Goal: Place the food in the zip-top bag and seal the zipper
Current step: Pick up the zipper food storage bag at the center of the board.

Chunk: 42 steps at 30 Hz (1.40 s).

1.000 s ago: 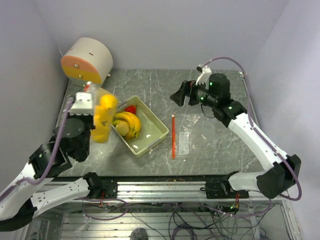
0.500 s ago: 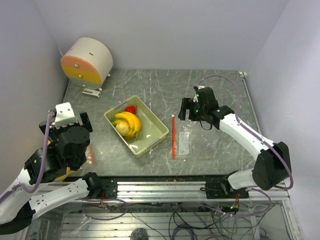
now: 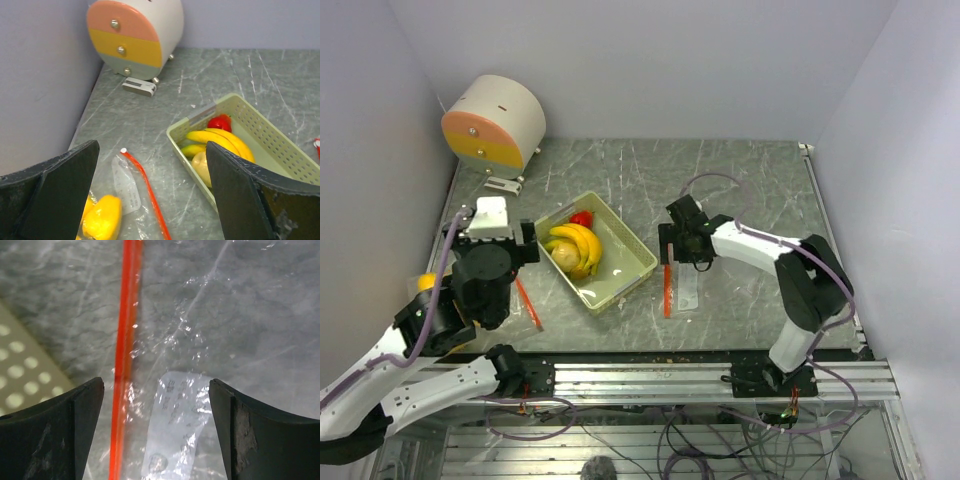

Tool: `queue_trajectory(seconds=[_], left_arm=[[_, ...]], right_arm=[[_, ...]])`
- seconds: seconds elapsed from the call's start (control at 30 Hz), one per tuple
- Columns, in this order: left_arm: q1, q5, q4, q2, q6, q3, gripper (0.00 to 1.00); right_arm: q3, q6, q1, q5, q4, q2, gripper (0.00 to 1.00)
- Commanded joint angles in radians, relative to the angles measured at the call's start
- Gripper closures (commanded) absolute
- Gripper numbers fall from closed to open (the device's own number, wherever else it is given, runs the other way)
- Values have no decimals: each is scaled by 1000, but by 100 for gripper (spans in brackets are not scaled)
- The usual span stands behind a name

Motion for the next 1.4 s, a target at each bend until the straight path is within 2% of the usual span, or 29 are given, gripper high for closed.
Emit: queue_trajectory(seconds=[0.0,0.1,0.2,0.23,0.33,0.37,0.53,0.7,0.87,1.1,1.37], left_arm=[[-4,105,68,38,25,8,1],[-4,145,95,44,30,-11,0],[-4,164,104,55,33,-20,0],[-4,166,106,57,36,-20,0],[-4,183,106,64,34,-16,2],[-3,195,108,67,32,-14,2],[-3,344,176,73,24,-22,9],[-3,584,341,116,-2,-75,13],[-4,745,488,199,-53,-93,13],[-3,791,596,320,-128,-69,15],[-4,762,646,377,-193,-97,21]], right_arm=[[49,31,3,62,29,90,17],[70,30,10,77,33,149,26],[72,34,15,100,25,179,44],[67,35,15,102,26,179,54],[59,40,13,119,20,151,97],[61,36,15,129,17,130,100],[86,-20,27,114,12,-32,100],[145,-106,45,-64,23,-189,100],[216,-143,84,-162,32,-273,100],[269,-147,135,-205,68,-297,100],[270,-141,151,-221,90,-330,100]])
